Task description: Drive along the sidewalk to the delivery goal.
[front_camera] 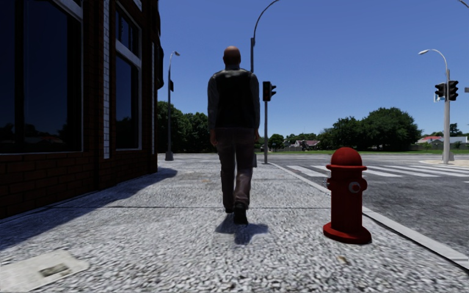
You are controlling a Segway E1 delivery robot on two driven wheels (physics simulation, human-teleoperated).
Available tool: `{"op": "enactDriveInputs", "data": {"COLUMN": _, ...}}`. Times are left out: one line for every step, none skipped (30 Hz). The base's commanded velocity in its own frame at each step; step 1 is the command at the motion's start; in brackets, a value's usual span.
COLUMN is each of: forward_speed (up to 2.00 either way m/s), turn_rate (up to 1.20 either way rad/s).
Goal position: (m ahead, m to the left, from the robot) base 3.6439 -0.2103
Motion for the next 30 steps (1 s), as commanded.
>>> {"op": "enactDriveInputs", "data": {"forward_speed": 0.99, "turn_rate": 0.0}}
{"op": "enactDriveInputs", "data": {"forward_speed": 0.99, "turn_rate": 0.0}}
{"op": "enactDriveInputs", "data": {"forward_speed": 0.99, "turn_rate": 0.0}}
{"op": "enactDriveInputs", "data": {"forward_speed": 0.99, "turn_rate": 0.0}}
{"op": "enactDriveInputs", "data": {"forward_speed": 0.99, "turn_rate": 0.0}}
{"op": "enactDriveInputs", "data": {"forward_speed": 0.99, "turn_rate": 0.0}}
{"op": "enactDriveInputs", "data": {"forward_speed": 0.99, "turn_rate": -0.02}}
{"op": "enactDriveInputs", "data": {"forward_speed": 0.99, "turn_rate": -0.02}}
{"op": "enactDriveInputs", "data": {"forward_speed": 0.99, "turn_rate": -0.03}}
{"op": "enactDriveInputs", "data": {"forward_speed": 0.99, "turn_rate": -0.06}}
{"op": "enactDriveInputs", "data": {"forward_speed": 0.99, "turn_rate": -0.09}}
{"op": "enactDriveInputs", "data": {"forward_speed": 0.99, "turn_rate": -0.09}}
{"op": "enactDriveInputs", "data": {"forward_speed": 0.99, "turn_rate": -0.12}}
{"op": "enactDriveInputs", "data": {"forward_speed": 0.99, "turn_rate": -0.15}}
{"op": "enactDriveInputs", "data": {"forward_speed": 0.99, "turn_rate": -0.16}}
{"op": "enactDriveInputs", "data": {"forward_speed": 0.99, "turn_rate": -0.16}}
{"op": "enactDriveInputs", "data": {"forward_speed": 0.99, "turn_rate": -0.16}}
{"op": "enactDriveInputs", "data": {"forward_speed": 0.99, "turn_rate": -0.16}}
{"op": "enactDriveInputs", "data": {"forward_speed": 0.99, "turn_rate": -0.16}}
{"op": "enactDriveInputs", "data": {"forward_speed": 0.99, "turn_rate": -0.16}}
{"op": "enactDriveInputs", "data": {"forward_speed": 0.99, "turn_rate": -0.16}}
{"op": "enactDriveInputs", "data": {"forward_speed": 0.99, "turn_rate": -0.16}}
{"op": "enactDriveInputs", "data": {"forward_speed": 0.99, "turn_rate": -0.16}}
{"op": "enactDriveInputs", "data": {"forward_speed": 0.99, "turn_rate": -0.16}}
{"op": "enactDriveInputs", "data": {"forward_speed": 0.99, "turn_rate": -0.16}}
{"op": "enactDriveInputs", "data": {"forward_speed": 0.99, "turn_rate": -0.16}}
{"op": "enactDriveInputs", "data": {"forward_speed": 0.99, "turn_rate": -0.16}}
{"op": "enactDriveInputs", "data": {"forward_speed": 0.99, "turn_rate": -0.16}}
{"op": "enactDriveInputs", "data": {"forward_speed": 0.99, "turn_rate": -0.16}}
{"op": "enactDriveInputs", "data": {"forward_speed": 0.99, "turn_rate": -0.16}}
